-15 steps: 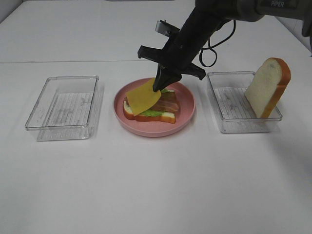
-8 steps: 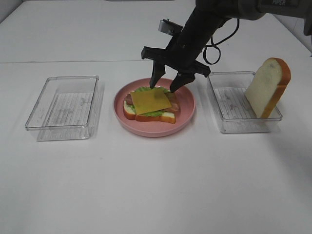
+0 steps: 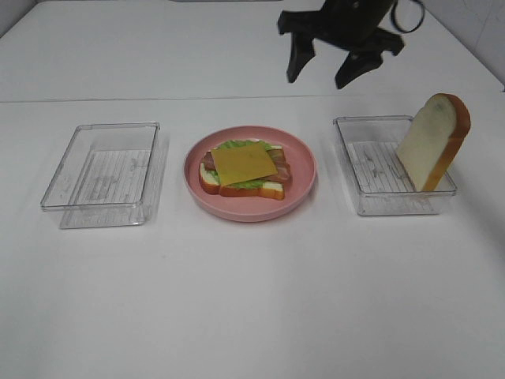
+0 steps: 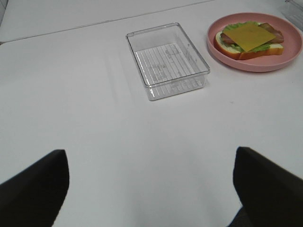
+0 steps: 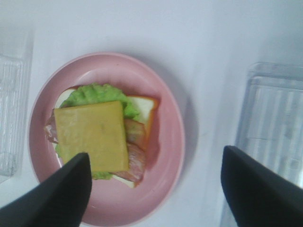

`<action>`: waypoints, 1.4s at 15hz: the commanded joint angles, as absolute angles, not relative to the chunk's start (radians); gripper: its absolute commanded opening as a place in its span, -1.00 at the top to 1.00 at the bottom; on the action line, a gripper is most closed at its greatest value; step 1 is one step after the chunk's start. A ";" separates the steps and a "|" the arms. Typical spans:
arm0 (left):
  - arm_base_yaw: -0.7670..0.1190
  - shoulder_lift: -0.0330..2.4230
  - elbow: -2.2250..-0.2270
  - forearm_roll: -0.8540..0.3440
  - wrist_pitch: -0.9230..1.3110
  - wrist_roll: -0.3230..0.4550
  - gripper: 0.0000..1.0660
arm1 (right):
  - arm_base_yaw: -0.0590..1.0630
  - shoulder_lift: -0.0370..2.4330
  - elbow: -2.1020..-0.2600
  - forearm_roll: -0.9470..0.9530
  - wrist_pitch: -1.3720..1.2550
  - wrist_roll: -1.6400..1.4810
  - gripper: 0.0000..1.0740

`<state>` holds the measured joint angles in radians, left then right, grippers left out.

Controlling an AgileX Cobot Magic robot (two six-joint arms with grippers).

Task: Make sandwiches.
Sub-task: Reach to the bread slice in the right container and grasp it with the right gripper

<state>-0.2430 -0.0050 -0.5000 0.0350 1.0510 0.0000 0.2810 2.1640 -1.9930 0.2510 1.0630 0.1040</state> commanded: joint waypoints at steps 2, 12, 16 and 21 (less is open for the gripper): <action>-0.245 -0.027 -0.499 0.034 1.046 -0.009 -0.67 | 0.161 2.057 -1.998 0.212 1.157 0.050 -0.34; -0.245 -0.027 -0.499 0.034 1.046 -0.009 -0.67 | -0.027 2.034 -1.951 0.126 1.292 0.011 -0.34; -0.245 -0.027 -0.499 0.034 1.046 -0.009 -0.67 | -0.027 2.054 -1.850 0.140 1.265 -0.024 -0.34; -0.245 -0.027 -0.499 0.034 1.046 -0.009 -0.67 | -0.027 2.132 -1.850 0.108 1.172 -0.022 -0.34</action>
<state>-0.2430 -0.0050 -0.5000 0.0350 1.0510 0.0000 -0.0250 2.1260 -1.8590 0.1220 1.1760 -0.0070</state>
